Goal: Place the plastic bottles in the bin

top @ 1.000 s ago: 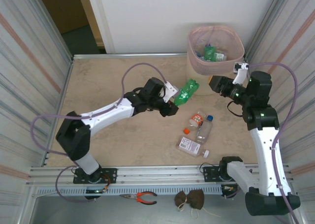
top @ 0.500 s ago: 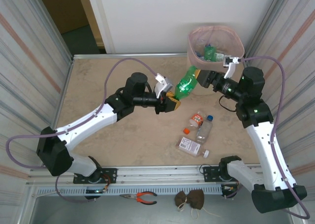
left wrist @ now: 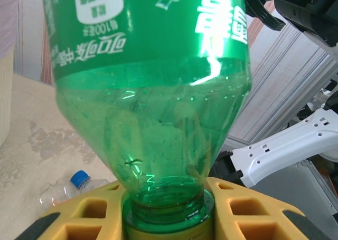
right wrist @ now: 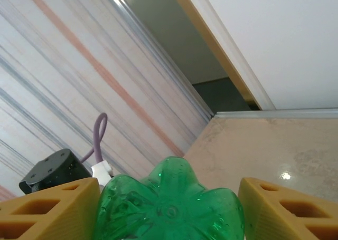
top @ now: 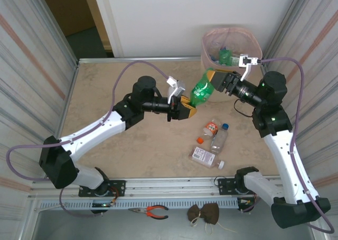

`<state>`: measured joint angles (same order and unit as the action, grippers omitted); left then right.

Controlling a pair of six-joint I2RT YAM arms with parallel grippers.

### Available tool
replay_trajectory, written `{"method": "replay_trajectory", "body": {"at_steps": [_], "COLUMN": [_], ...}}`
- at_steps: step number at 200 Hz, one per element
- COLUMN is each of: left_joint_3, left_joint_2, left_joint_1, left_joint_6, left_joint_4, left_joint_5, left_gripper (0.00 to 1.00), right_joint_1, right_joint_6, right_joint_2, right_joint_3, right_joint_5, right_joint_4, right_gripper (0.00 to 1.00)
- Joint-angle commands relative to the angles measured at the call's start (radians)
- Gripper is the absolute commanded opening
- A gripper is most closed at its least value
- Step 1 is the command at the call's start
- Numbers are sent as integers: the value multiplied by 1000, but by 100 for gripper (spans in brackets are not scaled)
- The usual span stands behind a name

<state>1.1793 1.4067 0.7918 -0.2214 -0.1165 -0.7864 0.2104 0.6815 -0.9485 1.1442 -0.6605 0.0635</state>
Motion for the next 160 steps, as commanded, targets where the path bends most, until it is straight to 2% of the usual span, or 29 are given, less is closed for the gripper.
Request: {"method": "replay_trajectory", "body": {"at_steps": [1, 22, 41, 65, 86, 108, 149, 160], "left_joint_3": [26, 28, 28, 25, 15, -5, -44, -52], "left_joint_2": [-26, -20, -18, -24, -38, -60, -108, -119], "left_joint_1": [4, 4, 3, 0, -6, -18, -40, -45], "left_joint_6": [-27, -38, -38, -36, -39, -38, -34, -30], "left_joint_4": [-56, -66, -68, -67, -68, -68, -56, -51], "left_joint_5": [-31, -34, -28, -10, 18, 40, 67, 69], "left_gripper": [29, 30, 35, 45, 61, 68, 71, 71], "right_joint_1": [11, 14, 15, 14, 15, 8, -44, -74], "right_joint_6": [12, 4, 1, -2, -17, -48, -114, -130], "right_joint_2": [0, 1, 1, 0, 1, -2, -35, -85], "right_joint_3": [31, 33, 40, 51, 62, 91, 202, 245], "right_joint_5": [-24, -24, -20, -6, 33, 80, 120, 120], "right_joint_4": [-25, -24, -19, -13, 2, 35, 90, 107], "right_gripper": [62, 58, 56, 54, 54, 53, 53, 53]}}
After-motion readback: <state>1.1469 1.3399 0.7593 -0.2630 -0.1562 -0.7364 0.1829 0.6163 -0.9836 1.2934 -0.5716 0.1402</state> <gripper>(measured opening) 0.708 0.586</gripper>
